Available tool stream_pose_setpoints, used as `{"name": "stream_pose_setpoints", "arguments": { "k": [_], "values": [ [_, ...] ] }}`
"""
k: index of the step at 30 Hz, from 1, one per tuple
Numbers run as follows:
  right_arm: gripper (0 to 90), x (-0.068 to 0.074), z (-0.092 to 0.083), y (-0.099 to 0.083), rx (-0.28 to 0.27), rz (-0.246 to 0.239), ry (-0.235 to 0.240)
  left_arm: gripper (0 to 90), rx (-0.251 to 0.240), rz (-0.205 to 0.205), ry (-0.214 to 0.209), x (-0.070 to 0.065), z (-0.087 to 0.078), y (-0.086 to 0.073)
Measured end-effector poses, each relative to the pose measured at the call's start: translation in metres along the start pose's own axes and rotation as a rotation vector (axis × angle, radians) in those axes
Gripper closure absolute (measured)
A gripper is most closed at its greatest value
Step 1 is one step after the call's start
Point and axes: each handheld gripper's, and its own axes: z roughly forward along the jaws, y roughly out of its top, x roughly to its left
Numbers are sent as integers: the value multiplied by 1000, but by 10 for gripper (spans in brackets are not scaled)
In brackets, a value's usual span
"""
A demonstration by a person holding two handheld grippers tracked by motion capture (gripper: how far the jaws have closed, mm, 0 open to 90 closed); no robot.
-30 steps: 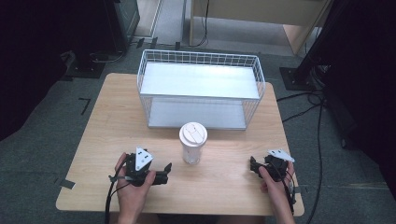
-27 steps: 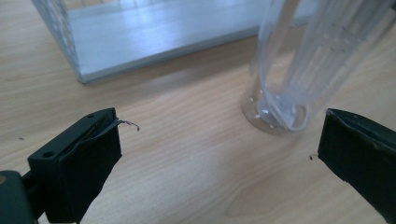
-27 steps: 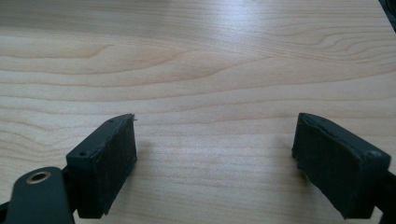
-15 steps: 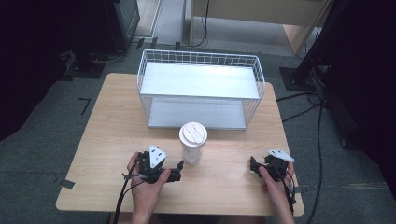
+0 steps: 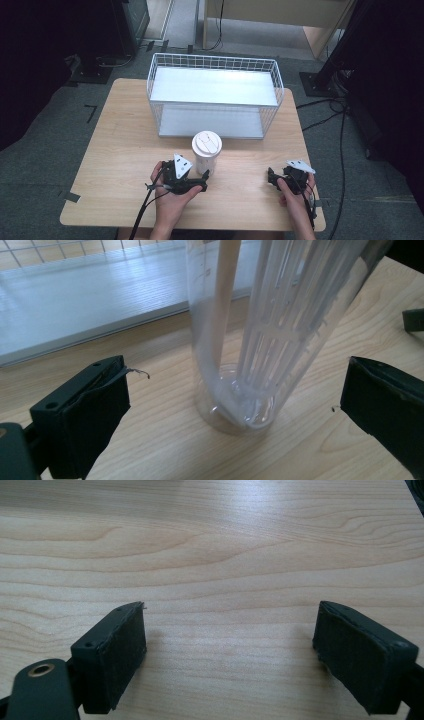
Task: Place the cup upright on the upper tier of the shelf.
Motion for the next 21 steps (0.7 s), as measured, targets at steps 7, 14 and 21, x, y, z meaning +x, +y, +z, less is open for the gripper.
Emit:
{"name": "stream_pose_setpoints", "arguments": {
  "k": [7, 14, 21],
  "values": [
    [137, 0, 0, 0, 1, 1, -1, 0, -32, -8, -17, -4, 10, 3],
    [137, 0, 0, 0, 2, 0, -3, 64, -73, -19, -6, -8, 17, 10],
    [137, 0, 0, 0, 1, -1, -2, 93, -93, 2, 10, -14, 27, 16]
  ]
}}
